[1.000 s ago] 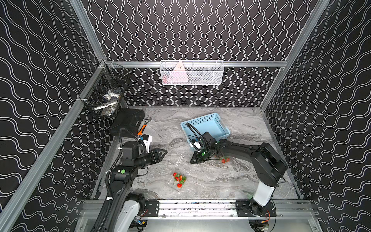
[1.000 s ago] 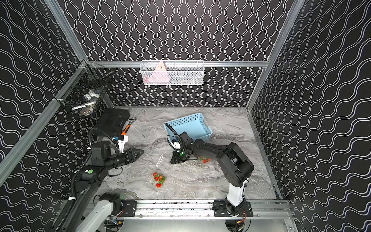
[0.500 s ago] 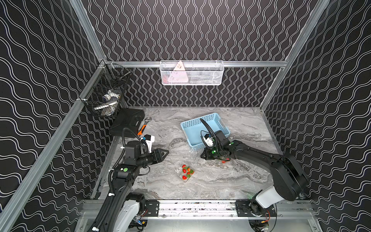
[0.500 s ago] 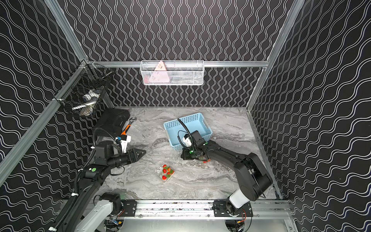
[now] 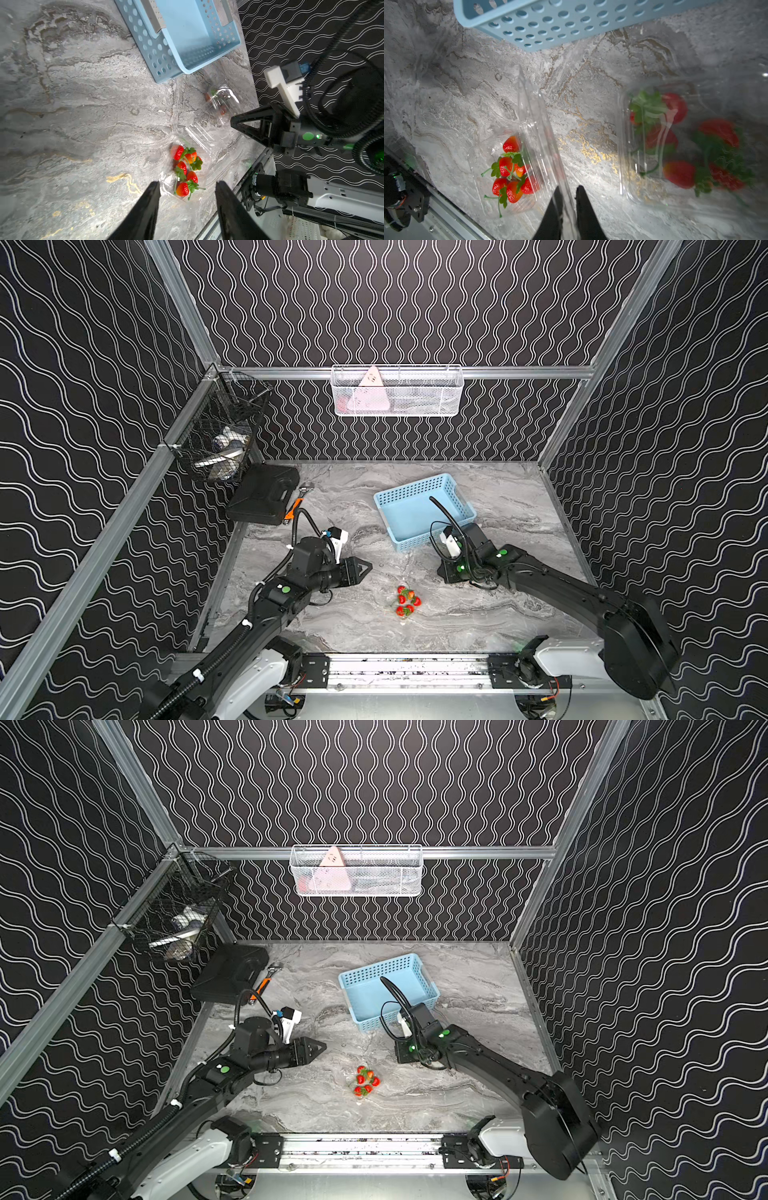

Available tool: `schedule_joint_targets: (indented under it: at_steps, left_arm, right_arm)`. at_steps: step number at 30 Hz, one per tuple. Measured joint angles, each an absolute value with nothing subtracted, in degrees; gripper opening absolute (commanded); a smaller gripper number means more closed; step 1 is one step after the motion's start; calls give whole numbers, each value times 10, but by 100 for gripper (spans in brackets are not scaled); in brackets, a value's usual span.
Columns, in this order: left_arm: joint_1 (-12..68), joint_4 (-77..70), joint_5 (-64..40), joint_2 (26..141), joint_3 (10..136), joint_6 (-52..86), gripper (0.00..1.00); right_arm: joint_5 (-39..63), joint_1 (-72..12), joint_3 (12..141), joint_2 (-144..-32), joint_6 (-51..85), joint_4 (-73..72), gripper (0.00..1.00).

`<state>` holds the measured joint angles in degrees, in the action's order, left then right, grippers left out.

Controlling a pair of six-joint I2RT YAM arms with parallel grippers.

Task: Pack strawberries into containers
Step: Close the packing box at the center of the board.

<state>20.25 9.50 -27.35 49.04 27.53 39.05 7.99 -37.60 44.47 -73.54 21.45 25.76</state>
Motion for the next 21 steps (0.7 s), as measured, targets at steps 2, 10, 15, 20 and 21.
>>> schedule_joint_targets:
  at_steps: [2,10,15,20,21]
  left_arm:
    - [204,85,-272,490,265,396,49]
    - [207,58,-268,489,244,407,49]
    - [207,55,-263,484,239,407,49]
    - [207,54,-260,476,239,407,49]
    - [207,54,-259,476,239,406,49]
  right_arm:
    - [74,-389,444,-722,215,263,21]
    - [55,-463,476,-729,215,271,34]
    - [55,-510,487,-748,230,271,38]
    - [55,-552,517,-763,240,276,40]
    - [52,-559,523,-765,244,279,41]
